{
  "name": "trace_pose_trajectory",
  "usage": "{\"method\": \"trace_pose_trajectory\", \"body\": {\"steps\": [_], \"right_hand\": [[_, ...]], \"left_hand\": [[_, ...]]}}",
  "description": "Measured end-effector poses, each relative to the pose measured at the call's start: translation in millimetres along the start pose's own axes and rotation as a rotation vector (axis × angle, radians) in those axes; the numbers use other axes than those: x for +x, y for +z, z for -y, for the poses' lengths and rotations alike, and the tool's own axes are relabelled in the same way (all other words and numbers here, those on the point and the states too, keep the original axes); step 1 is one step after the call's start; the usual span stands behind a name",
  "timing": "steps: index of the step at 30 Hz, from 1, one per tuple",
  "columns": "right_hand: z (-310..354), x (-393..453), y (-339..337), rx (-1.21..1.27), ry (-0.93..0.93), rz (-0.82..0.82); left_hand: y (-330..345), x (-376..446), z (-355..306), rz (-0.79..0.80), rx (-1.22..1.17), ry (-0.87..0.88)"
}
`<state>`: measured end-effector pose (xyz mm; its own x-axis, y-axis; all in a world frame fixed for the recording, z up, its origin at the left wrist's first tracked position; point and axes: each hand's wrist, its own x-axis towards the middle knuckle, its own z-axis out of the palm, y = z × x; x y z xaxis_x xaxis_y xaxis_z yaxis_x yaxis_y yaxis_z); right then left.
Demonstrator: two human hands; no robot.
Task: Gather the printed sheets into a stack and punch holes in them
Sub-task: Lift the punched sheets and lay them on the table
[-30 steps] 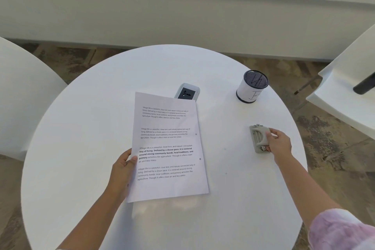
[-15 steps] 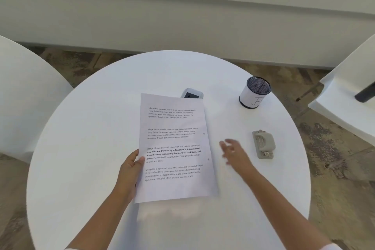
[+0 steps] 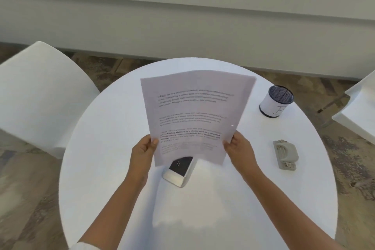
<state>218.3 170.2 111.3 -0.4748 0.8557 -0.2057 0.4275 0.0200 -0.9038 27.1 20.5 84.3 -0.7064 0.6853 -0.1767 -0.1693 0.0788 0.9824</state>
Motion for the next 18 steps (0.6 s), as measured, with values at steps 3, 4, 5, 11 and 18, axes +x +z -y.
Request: {"method": "trace_pose_trajectory", "body": {"steps": [3,4,5,11,18], "right_hand": [[7.6,-1.4,6.9,0.018,-0.105,-0.018],[6.3,-0.6,9.7,0.011,-0.105,-0.027],[3.9,0.7,12.3,-0.001,-0.089,-0.037],[-14.0,4.7,25.5,-0.141,-0.029,0.007],[-36.9,2.6,31.4,-0.221,0.069,0.064]], "left_hand": [[0.2,3.0,-5.5,0.005,0.021,0.049],[-0.1,3.4,-4.5,0.011,0.027,0.053],[-0.6,3.3,-2.4,0.017,0.026,0.049],[-2.3,1.3,14.6,0.029,0.043,-0.008],[-3.7,2.8,21.7,0.034,0.04,-0.031]]}}
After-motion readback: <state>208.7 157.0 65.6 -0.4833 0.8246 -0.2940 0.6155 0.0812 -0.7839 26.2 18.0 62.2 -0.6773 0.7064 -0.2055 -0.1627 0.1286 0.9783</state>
